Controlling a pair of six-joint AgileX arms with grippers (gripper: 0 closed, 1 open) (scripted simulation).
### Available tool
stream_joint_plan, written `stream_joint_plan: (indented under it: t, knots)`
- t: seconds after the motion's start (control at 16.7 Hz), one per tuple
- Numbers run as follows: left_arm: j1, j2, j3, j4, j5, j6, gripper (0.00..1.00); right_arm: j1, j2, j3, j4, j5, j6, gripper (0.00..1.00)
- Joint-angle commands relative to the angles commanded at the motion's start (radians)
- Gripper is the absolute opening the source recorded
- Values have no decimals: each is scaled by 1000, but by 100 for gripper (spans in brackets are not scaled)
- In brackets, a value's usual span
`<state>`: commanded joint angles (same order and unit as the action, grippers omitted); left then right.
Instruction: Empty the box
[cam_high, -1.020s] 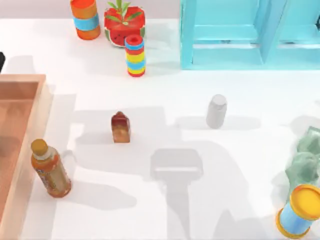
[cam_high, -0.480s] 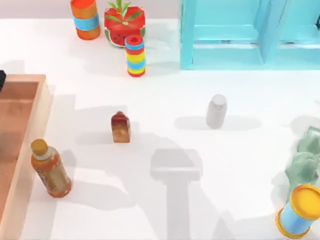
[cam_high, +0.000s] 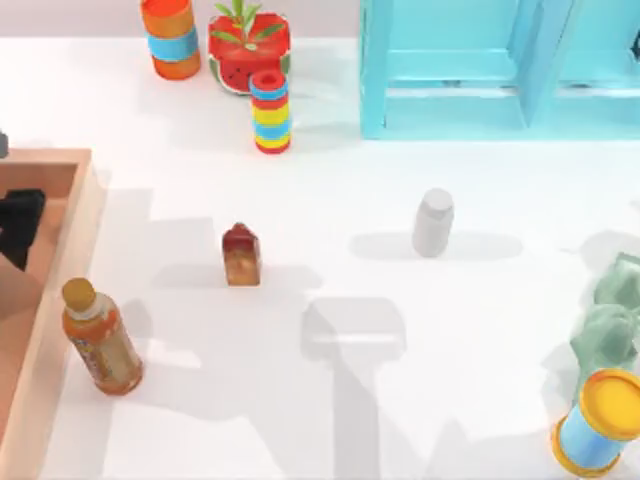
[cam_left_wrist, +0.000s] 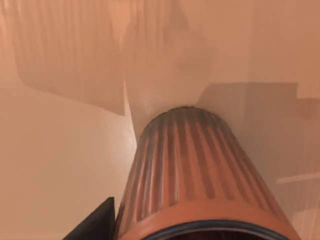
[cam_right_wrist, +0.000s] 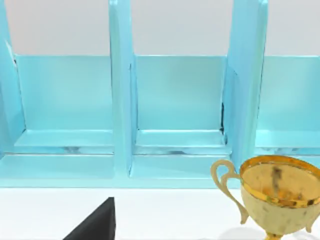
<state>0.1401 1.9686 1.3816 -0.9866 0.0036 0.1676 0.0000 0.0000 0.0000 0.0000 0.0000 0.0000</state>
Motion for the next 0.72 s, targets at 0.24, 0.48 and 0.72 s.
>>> stream_joint_plan:
  t: [0.24,0.48,0.72]
  knots:
    - [0,0,0,0,0,0,92,0,0,0,0,0,0,100]
    - [0,0,0,0,0,0,62,0,0,0,0,0,0,100]
    - [0,0,0,0,0,0,32,0,0,0,0,0,0,100]
